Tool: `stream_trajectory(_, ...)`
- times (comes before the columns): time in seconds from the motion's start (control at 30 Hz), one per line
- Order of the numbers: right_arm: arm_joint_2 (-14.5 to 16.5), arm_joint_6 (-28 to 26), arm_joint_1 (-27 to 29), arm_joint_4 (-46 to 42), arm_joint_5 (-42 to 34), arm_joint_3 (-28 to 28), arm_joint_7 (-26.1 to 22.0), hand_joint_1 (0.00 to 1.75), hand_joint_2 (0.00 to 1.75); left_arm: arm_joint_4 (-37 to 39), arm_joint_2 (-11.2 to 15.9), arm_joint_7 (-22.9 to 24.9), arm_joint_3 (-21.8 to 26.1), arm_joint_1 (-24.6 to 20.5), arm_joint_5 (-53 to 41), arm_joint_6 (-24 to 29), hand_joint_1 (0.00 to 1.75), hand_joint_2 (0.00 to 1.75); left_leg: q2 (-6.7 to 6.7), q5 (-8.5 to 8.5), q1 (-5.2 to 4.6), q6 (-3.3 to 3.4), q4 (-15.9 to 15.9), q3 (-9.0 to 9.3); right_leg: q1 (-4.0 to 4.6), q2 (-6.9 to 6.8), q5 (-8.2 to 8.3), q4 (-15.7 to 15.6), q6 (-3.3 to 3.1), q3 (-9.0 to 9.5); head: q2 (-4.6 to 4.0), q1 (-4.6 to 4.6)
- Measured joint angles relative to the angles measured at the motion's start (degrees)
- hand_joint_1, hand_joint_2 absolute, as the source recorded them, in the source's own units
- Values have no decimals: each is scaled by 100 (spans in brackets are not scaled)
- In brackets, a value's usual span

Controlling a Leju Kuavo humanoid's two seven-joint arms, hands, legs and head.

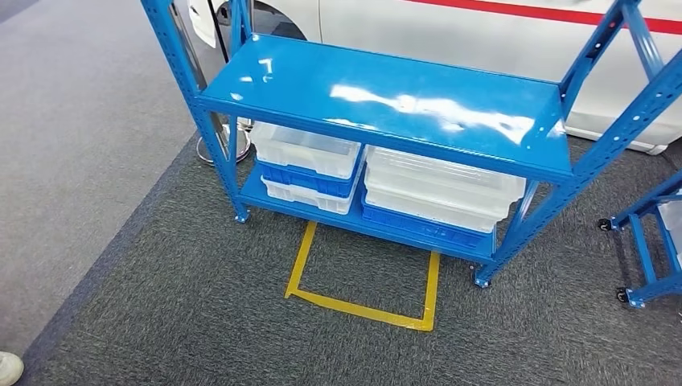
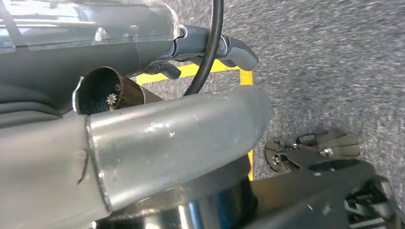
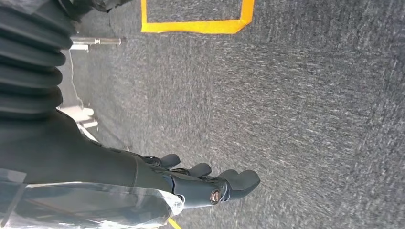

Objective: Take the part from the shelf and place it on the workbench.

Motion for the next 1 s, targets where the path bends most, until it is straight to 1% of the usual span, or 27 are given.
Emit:
stream_trajectory(0.03, -1, 3, -4, 1, 23, 1, -18, 0, 175, 0, 1, 0, 0, -6, 2, 2, 0, 0, 34, -29, -9, -49, 21, 3, 8, -44, 61, -237, -30, 127, 0, -10)
stream_trajectory(0.07, 0, 7, -3, 1, 58, 1, -36, 0, 175, 0, 3, 0, 0, -17, 3, 4, 0, 0, 57, -49, -22, -94, 36, 5, 23, -62, 61, -338, -71, 180, 0, -21)
stream_trajectory(0.1, 1, 10, 6, 2, 93, 2, -49, 0, 175, 0, 3, 0, -1, -31, 4, 6, 0, 0, 76, -56, -28, -130, 40, 14, 42, -31, 52, -327, -124, 177, 0, -32)
stream_trajectory(0.13, 1, 13, 17, 2, 123, 3, -51, 0, 175, 0, 2, 0, -1, -46, 5, 7, 0, 0, 88, -55, -21, -160, 37, 33, 44, -7, 49, -323, -172, 170, 0, -43)
stream_trajectory(0.17, 1, 12, 23, 2, 146, 3, -49, 0, 175, 0, 1, 0, -2, -57, 5, 8, 0, 0, 49, -76, -8, -192, 58, 42, 44, 9, 52, -328, -212, 168, 0, -45)
stream_trajectory(0.2, 2, 11, 23, 2, 162, 4, -45, 0, 175, 0, 0, -1, -2, -63, 5, 9, 0, 0, -40, -155, 5, -218, 150, 13, 42, 26, 58, -336, -255, 166, 0, -48)
stream_trajectory(0.23, 2, 10, 15, 2, 173, 4, -41, 0, 175, 0, -1, -1, -3, -61, 5, 9, 0, 0, -150, -296, 14, -237, 349, -74, 37, 42, 65, -346, -297, 166, 0, -51)
stream_trajectory(0.27, 3, 9, 6, 2, 182, 4, -36, 0, 175, 0, -1, -1, -3, -52, 5, 9, 0, 0, -270, -490, 17, -244, 680, -226, 42, 60, 70, -349, -329, 161, 0, -55)
stream_trajectory(0.3, 3, 8, -3, 2, 190, 4, -29, 0, 175, 0, -1, 0, -5, -40, 5, 9, 0, 0, -347, -689, 14, -240, 1084, -419, 55, 84, 71, -348, -354, 153, 0, -58)
stream_trajectory(0.33, 3, 7, -8, 2, 194, 4, -21, 0, 175, 0, -1, 3, -8, -24, 4, 8, 0, 0, -380, -827, 10, -230, 1455, -601, 74, 113, 72, -346, -368, 148, 0, -59)
stream_trajectory(0.37, 3, 5, -10, 2, 198, 4, -9, 0, 175, 0, -1, 6, -11, -10, 4, 8, 0, 0, -395, -862, 5, -212, 1684, -720, 94, 146, 73, -344, -375, 148, 0, -60)
stream_trajectory(0.4, 3, 4, -10, 2, 200, 4, 3, 0, 175, 0, -1, 9, -15, 0, 3, 8, 0, 0, -402, -779, -3, -184, 1688, -738, 113, 178, 73, -343, -378, 152, 0, -60)
stream_trajectory(0.43, 3, 3, -10, 2, 202, 4, 12, 0, 175, 0, -1, 11, -18, 4, 3, 8, 0, 0, -405, -600, -16, -145, 1472, -651, 130, 208, 73, -342, -378, 162, 0, -60)
stream_trajectory(0.47, 6, 2, -10, 2, 202, 4, 19, 0, 175, 0, -1, 13, -21, 4, 3, 8, 0, 0, -413, -373, -37, -91, 1096, -484, 143, 234, 72, -342, -379, 172, 0, -59)
stream_trajectory(0.5, 18, 2, -10, 2, 202, 5, 21, 0, 175, 1, 4, 14, -24, 2, 3, 8, 0, 0, -425, -205, -62, -31, 703, -310, 154, 255, 73, -340, -375, 177, 0, -56)
stream_trajectory(0.53, 29, 0, -11, 2, 202, 5, 22, 0, 175, 1, 9, 15, -28, -5, 3, 8, 0, 0, -431, -89, -87, 8, 384, -177, 159, 270, 75, -334, -367, 175, 0, -57)
stream_trajectory(0.57, 37, -2, -11, 2, 202, 6, 23, 0, 175, 2, 10, 16, -33, -12, 3, 9, 0, 0, -438, -34, -102, 14, 180, -102, 168, 276, 65, -323, -358, 167, 0, -53)
stream_trajectory(0.6, 42, -3, -11, 2, 203, 6, 24, 0, 175, 2, 10, 17, -37, -17, 2, 9, 0, 0, -438, -39, -112, -7, 102, -84, 170, 278, 61, -315, -350, 157, 0, -53)
stream_trajectory(0.67, 35, -5, -8, 2, 204, 6, 30, 0, 175, 2, 3, 19, -42, -18, 2, 9, 0, 0, -435, -23, -124, -49, 73, -85, 165, 275, 51, -312, -330, 152, 0, -51)
stream_trajectory(0.8, 43, -6, -8, 2, 208, 6, 44, 0, 175, 2, 10, 22, -44, -14, 4, 0, 0, 0, -434, -21, -149, -17, 87, -89, 141, 275, 78, -334, -286, 165, 0, -51)
stream_trajectory(0.9, 44, -7, -6, 2, 219, 6, 47, 0, 175, 2, 6, 27, -44, -14, 28, -40, 0, 0, -433, -21, -153, 1, 91, -87, 138, 276, 85, -348, -275, 172, 0, -52)
stream_trajectory(0.97, 44, -6, -5, 2, 220, 6, 63, 0, 175, 2, 7, 36, -44, -14, 77, -100, 0, 87, -433, -23, -156, 5, 94, -86, 135, 276, 87, -352, -272, 172, 0, -52)
stream_trajectory(1.0, 44, -5, -5, 2, 220, 6, 69, 0, 175, 2, 7, 39, -44, -14, 92, -117, 0, 116, -433, -24, -157, 7, 94, -86, 135, 276, 87, -353, -272, 172, 0, -52)
